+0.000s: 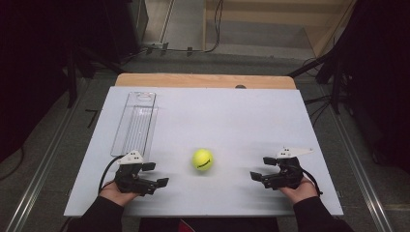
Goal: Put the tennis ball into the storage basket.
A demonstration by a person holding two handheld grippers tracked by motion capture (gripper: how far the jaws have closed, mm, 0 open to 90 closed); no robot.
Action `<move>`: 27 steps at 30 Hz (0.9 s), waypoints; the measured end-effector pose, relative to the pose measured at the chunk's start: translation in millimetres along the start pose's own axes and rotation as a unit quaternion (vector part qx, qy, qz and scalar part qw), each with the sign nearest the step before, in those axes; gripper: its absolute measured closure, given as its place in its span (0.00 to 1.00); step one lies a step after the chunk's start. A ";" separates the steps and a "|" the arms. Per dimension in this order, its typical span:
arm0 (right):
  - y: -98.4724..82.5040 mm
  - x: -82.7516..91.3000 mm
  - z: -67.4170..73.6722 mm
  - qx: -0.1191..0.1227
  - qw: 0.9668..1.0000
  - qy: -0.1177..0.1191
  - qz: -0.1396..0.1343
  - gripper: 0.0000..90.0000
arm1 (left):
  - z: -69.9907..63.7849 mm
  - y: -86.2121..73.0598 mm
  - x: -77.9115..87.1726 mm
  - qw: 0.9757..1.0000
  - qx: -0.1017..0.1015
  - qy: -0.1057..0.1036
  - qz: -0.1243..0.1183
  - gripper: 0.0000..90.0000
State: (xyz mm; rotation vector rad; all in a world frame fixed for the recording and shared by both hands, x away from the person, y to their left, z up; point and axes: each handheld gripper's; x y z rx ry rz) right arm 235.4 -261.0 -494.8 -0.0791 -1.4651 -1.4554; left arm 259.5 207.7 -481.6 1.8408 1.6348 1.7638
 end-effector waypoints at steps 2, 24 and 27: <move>-0.1 -0.2 -0.1 0.001 1.000 0.000 0.000 0.14 | -0.1 0.1 -0.1 1.000 0.000 -0.001 0.000 0.19; -0.5 -2.0 1.0 -0.001 1.000 0.005 0.002 0.14 | 0.9 0.9 -0.4 1.000 0.002 0.002 0.000 0.19; -0.4 -2.2 1.2 0.000 1.000 0.006 0.004 0.14 | 0.9 1.5 -0.7 1.000 -0.001 0.002 -0.001 0.19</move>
Point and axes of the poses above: each handheld gripper's, and its own axes: x roughly backward along the jaws, y roughly out of its top, z roughly to its left, and after that the axes turned 3 degrees about -y, right-handed
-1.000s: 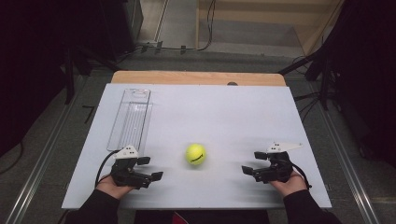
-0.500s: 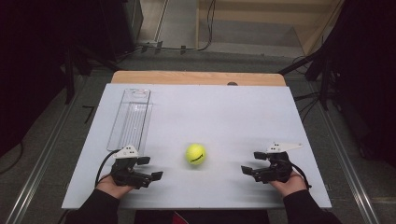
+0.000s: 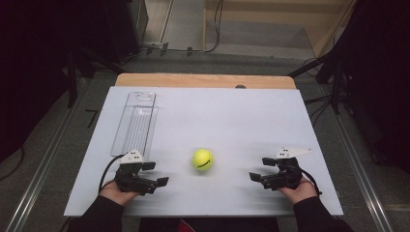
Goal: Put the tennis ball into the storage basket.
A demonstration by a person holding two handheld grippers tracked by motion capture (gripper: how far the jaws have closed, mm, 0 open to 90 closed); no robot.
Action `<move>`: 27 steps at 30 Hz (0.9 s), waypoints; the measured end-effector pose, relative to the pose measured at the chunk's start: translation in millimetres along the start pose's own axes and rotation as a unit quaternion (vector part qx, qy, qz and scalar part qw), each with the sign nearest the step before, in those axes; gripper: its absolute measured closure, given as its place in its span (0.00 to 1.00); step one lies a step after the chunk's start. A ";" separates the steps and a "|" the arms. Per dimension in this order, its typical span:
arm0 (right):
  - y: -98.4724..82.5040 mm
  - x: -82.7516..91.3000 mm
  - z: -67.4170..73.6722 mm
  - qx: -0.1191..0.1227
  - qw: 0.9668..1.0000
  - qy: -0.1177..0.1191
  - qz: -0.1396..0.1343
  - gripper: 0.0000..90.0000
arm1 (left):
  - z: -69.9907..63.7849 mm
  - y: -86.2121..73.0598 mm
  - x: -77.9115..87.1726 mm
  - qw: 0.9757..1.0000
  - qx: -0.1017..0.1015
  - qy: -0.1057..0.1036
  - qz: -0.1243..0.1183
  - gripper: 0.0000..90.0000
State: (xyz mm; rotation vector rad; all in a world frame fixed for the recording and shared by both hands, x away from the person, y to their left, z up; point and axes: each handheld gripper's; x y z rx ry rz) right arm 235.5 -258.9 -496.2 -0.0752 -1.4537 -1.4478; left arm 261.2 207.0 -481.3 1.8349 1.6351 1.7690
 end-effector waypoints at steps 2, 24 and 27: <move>0.0 0.0 0.2 0.000 1.000 0.001 0.000 0.14 | 0.0 0.5 -0.1 1.000 -0.001 0.001 0.001 0.19; -0.1 0.2 1.3 0.001 1.000 0.004 -0.001 0.14 | -11.5 11.3 -10.1 1.000 -0.019 -0.011 -0.002 0.19; -0.2 0.2 1.4 0.002 1.000 0.004 0.000 0.14 | -12.8 12.8 -11.6 1.000 -0.017 -0.012 -0.003 0.19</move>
Point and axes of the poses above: each handheld gripper's, and its own axes: x roughly backward along the jaws, y roughly out of its top, z roughly to its left, and after that the axes turned 3 degrees about -y, right-handed
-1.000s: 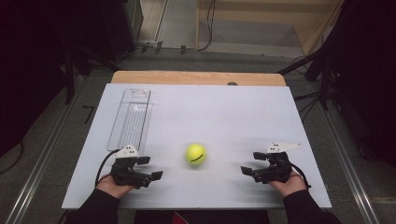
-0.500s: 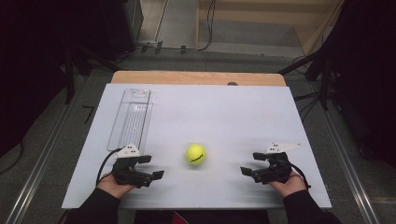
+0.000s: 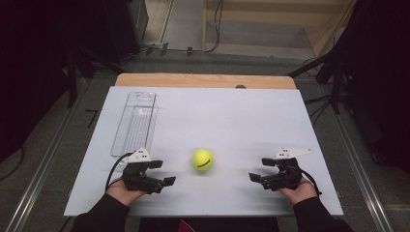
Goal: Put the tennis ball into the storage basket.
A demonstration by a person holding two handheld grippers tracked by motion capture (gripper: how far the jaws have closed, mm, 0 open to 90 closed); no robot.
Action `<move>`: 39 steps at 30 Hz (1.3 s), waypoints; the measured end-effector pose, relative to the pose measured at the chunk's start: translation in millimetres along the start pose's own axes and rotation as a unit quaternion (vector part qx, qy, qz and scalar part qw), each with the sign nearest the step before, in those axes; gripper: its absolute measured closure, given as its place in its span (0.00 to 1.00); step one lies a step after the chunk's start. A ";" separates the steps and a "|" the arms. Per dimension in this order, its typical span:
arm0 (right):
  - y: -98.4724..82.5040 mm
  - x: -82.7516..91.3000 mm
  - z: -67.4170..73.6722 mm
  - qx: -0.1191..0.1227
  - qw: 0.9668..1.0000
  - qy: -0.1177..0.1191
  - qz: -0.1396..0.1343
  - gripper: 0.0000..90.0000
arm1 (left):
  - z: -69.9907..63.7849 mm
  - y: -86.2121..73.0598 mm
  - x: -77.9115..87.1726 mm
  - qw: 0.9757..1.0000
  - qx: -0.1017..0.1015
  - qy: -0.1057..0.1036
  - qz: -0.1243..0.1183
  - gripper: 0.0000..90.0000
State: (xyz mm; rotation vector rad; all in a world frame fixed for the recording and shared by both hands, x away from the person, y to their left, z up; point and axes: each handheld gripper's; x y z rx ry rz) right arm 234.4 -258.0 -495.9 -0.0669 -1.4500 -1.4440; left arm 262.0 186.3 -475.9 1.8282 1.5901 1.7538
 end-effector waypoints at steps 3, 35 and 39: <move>0.0 -0.2 0.4 -0.001 1.000 0.000 0.001 0.14 | -0.9 1.9 -2.1 1.000 -0.001 -0.004 -0.002 0.19; -0.5 0.3 0.6 0.001 1.000 -0.001 -0.002 0.14 | -10.2 25.3 -12.2 1.000 -0.007 -0.020 -0.011 0.19; -0.4 0.2 0.6 0.001 1.000 0.000 -0.002 0.14 | -11.0 28.3 -13.8 1.000 -0.010 -0.027 -0.013 0.18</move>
Point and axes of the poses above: each handheld gripper's, and its own axes: x roughly backward along the jaws, y roughly out of its top, z roughly to its left, and after that the axes turned 3 degrees about -y, right-handed
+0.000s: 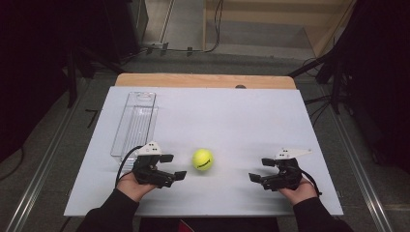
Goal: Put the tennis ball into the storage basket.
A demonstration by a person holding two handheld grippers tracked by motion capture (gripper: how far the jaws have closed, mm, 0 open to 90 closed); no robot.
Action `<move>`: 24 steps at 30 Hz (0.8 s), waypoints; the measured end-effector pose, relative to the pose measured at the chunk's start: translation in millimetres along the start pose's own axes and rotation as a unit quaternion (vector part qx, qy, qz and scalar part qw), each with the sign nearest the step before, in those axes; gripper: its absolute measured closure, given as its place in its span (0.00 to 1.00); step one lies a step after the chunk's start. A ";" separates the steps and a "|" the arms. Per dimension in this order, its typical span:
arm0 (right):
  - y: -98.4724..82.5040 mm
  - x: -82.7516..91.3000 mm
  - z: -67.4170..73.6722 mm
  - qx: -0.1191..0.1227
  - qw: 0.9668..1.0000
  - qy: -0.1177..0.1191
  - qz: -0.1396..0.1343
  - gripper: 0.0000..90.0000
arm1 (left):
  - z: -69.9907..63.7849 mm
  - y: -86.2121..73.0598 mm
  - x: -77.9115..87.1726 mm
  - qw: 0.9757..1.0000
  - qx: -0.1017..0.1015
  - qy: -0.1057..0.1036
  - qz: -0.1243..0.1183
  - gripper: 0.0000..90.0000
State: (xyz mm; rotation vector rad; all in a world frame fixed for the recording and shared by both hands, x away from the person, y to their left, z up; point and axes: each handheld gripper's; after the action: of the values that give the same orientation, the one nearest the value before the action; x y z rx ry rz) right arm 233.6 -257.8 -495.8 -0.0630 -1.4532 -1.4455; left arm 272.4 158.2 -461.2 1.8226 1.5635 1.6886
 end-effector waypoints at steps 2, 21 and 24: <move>0.1 -0.1 0.2 -0.002 1.000 0.001 0.001 0.14 | -0.2 1.4 -1.7 1.000 -0.005 -0.004 0.003 0.18; -0.2 -0.4 -0.3 -0.001 1.000 0.001 0.001 0.14 | -0.3 17.2 -13.7 0.999 -0.002 -0.032 0.010 0.00; -0.1 -0.4 -0.2 -0.001 1.000 0.001 0.002 0.14 | -0.7 21.4 -15.2 1.000 -0.005 -0.024 0.013 0.00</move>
State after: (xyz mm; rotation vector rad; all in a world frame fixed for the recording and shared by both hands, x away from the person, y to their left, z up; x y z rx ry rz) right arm 233.8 -257.8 -496.3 -0.0665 -1.4491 -1.4436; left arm 286.6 137.2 -454.4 1.8725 1.5168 1.6488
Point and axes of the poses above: each handheld gripper's, and its own axes: x roughly backward along the jaws, y roughly out of its top, z roughly to its left, and after that the axes turned 3 degrees about -y, right-handed
